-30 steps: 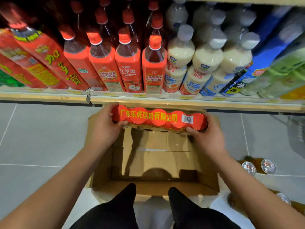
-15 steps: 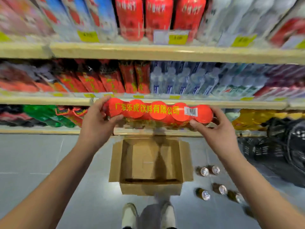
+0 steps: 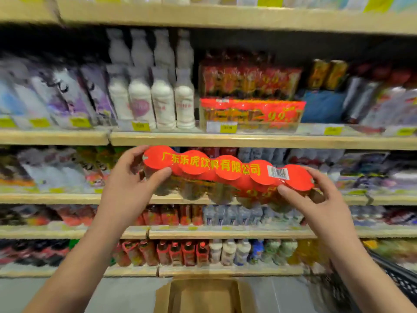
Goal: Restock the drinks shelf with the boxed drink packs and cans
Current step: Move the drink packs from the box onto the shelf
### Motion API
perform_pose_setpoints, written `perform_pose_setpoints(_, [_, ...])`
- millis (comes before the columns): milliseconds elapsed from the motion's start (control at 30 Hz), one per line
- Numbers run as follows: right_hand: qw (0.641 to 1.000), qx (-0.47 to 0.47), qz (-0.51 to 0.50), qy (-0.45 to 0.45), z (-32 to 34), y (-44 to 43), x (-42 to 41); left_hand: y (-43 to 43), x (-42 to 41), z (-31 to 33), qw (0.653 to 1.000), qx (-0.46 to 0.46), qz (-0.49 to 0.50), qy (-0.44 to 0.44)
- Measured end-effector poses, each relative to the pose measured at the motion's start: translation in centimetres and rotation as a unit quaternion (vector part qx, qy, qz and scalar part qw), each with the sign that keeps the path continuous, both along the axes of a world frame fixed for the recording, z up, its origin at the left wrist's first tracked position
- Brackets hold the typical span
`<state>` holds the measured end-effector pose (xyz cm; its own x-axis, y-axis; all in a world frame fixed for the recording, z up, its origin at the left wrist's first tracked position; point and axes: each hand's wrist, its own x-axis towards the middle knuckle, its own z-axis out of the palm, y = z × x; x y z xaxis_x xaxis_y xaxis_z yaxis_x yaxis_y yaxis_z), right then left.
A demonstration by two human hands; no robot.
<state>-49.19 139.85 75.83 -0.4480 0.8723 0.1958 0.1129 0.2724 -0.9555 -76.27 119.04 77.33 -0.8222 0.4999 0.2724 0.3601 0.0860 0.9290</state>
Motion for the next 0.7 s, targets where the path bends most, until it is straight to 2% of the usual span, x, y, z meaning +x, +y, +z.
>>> perform_pose_setpoints(233, [0.997,0.007,-0.027,0.071,6.0,-1.6,2.1,-2.0,3.0,6.5,0.998,0.064,0.001,0.012])
perform_pose_setpoints(500, [0.995,0.046,-0.051,0.073,9.5,-2.1,3.5,-2.5,6.2,9.1,0.998,0.055,0.02,0.035])
perform_pose_setpoints(700, [0.993,0.054,-0.032,0.097,10.8,-1.5,4.2,-1.8,6.9,10.3,0.997,0.071,0.025,0.03])
